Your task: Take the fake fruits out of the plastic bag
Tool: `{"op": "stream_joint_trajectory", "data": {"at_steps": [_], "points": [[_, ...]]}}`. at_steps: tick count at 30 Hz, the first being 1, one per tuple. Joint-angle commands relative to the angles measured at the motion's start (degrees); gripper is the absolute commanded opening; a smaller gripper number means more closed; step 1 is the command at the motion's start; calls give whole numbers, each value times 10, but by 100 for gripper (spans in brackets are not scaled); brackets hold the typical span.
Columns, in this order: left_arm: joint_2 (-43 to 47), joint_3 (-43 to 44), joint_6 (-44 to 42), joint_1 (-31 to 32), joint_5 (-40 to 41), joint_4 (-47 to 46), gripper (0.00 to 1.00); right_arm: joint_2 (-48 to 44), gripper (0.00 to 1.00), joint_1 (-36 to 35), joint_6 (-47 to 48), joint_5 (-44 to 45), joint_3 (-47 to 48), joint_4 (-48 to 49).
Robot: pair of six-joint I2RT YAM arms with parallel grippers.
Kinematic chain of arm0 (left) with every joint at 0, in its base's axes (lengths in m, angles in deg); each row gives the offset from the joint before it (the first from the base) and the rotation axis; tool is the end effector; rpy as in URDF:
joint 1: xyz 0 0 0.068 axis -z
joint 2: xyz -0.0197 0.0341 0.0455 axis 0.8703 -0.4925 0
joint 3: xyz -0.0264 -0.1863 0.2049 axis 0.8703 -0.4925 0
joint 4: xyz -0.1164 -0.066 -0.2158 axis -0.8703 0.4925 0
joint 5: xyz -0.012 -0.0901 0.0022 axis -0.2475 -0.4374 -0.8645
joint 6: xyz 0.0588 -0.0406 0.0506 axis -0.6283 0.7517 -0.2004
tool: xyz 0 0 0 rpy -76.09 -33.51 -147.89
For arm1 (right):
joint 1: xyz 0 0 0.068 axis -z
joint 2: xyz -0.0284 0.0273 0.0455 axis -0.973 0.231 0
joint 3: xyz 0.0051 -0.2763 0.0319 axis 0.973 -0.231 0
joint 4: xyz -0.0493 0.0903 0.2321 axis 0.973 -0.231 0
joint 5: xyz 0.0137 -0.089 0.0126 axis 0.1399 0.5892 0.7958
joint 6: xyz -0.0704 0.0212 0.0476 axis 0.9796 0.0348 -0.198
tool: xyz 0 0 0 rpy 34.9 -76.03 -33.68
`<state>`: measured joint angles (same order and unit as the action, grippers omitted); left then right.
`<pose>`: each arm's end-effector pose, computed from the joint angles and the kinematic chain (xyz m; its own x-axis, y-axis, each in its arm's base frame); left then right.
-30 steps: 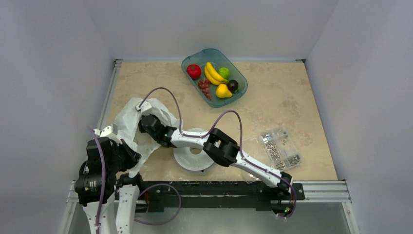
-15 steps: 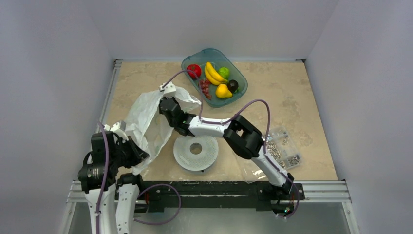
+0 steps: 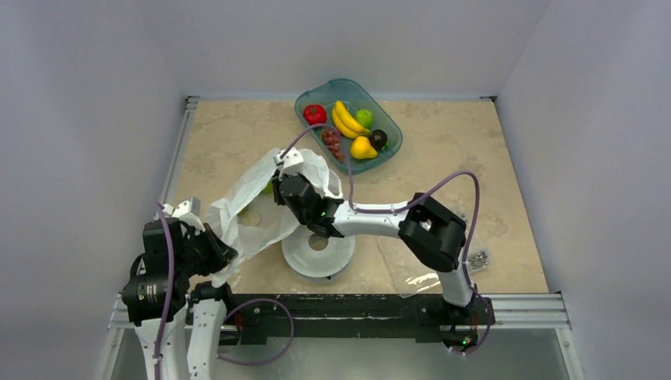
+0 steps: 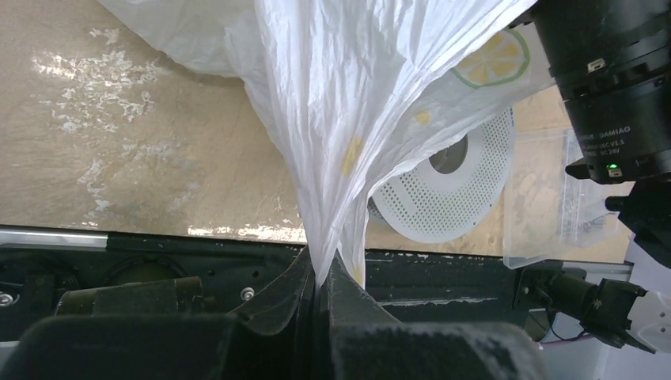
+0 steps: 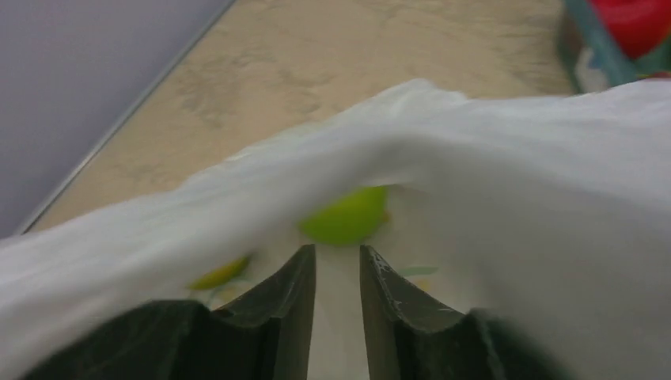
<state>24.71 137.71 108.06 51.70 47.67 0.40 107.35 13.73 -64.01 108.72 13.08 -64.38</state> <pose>0.0514 -0.0174 0.2876 -0.6989 -0.5022 -0.5092 -0.2408 0.8357 -0.4937 0.2637 0.4113 0.2288 -0.2674 0.0760 -0.9606 -0.3653 0.9145 0.1740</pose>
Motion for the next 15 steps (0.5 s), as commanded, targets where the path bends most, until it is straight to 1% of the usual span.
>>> {"op": "stream_joint_trajectory", "data": {"at_steps": [1,2,4,5,7,8,9,10,12,15], "points": [[4,7,-4,4,-13,-1,0,24,29,-23,38,-214,23,72],[4,3,-6,4,-26,-4,0,36,31,-25,32,-226,37,76],[0,3,-17,4,-62,-9,0,59,33,-25,18,-223,62,77],[-3,9,-23,4,-75,-12,9,69,34,-25,15,-218,79,76],[-8,44,-26,4,-83,-18,42,79,35,-25,9,-196,96,60],[-9,67,-26,4,-83,-29,56,78,36,-25,7,-190,94,58],[-15,96,-27,4,-80,-40,65,74,37,-25,5,-184,86,63],[-28,129,-28,4,-72,-49,71,70,37,-25,5,-174,76,69],[-69,190,-28,5,-56,-65,75,60,39,-25,-5,-154,57,71],[-148,247,-11,4,-31,-111,76,54,46,-24,-26,-128,39,72]]}}
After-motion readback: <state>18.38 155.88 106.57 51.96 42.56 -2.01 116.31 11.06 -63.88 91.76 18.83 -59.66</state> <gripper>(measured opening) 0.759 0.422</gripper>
